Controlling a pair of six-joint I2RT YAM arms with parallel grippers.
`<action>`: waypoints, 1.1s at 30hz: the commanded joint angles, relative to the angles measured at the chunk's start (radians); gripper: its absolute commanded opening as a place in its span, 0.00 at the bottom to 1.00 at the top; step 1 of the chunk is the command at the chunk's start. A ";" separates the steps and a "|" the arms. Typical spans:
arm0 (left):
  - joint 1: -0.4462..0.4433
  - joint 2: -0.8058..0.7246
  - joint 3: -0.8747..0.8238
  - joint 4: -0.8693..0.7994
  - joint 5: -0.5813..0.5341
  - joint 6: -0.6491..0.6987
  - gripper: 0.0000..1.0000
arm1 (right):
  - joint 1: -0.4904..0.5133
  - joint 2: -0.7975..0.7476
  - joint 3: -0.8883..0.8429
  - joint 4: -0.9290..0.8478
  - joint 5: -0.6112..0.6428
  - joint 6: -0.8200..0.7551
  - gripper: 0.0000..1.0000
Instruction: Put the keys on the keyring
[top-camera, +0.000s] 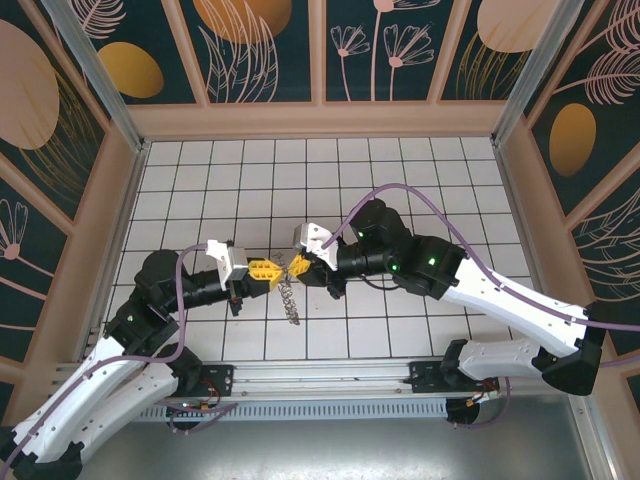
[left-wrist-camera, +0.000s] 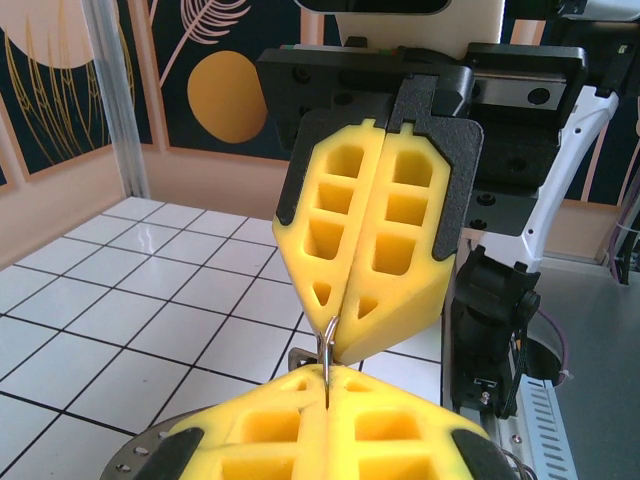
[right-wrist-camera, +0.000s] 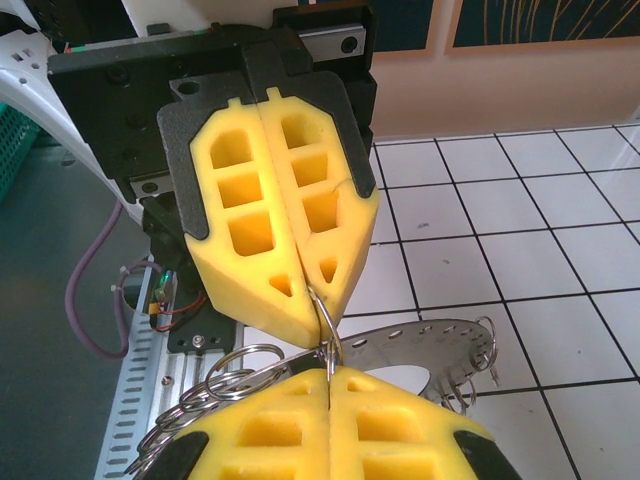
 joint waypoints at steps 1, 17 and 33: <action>-0.001 0.004 0.037 0.044 0.031 -0.009 0.00 | 0.012 -0.002 0.015 0.030 0.005 -0.014 0.00; 0.000 0.019 0.030 0.063 0.022 -0.020 0.00 | 0.040 -0.005 0.009 0.032 0.063 -0.044 0.00; -0.001 0.021 0.029 0.098 0.006 -0.057 0.00 | 0.079 -0.010 -0.019 0.045 0.206 -0.079 0.00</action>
